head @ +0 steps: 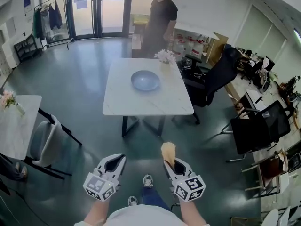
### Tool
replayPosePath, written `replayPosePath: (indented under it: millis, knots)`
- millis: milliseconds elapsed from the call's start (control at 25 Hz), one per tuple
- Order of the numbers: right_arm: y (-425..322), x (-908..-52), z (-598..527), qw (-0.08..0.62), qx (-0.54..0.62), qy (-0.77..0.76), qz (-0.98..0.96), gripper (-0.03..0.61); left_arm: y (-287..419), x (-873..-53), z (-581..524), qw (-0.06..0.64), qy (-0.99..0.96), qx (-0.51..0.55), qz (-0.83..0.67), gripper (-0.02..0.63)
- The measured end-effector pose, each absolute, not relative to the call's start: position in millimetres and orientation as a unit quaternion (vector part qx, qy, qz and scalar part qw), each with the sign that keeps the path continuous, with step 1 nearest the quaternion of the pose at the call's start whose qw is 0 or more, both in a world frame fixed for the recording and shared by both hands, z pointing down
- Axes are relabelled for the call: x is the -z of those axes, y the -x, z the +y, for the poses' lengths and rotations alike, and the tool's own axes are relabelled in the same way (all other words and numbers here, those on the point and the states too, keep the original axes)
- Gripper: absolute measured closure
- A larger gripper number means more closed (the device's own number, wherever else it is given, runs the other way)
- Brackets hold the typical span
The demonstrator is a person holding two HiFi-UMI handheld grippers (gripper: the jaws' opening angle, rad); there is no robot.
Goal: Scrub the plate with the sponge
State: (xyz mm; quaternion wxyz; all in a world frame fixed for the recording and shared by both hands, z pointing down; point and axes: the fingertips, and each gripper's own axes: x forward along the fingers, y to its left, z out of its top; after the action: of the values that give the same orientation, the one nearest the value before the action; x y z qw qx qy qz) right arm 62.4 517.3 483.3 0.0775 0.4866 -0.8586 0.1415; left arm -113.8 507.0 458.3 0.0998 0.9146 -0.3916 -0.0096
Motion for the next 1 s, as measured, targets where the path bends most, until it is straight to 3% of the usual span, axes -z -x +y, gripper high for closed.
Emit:
replayPosePath:
  millis: [1000]
  knots:
    - [-116, -499, 294, 0.084, -0.149, -0.418, -0.892, 0.460, 54, -462, 305, 0.097, -0.887, 0.001, -0.451, 0.574]
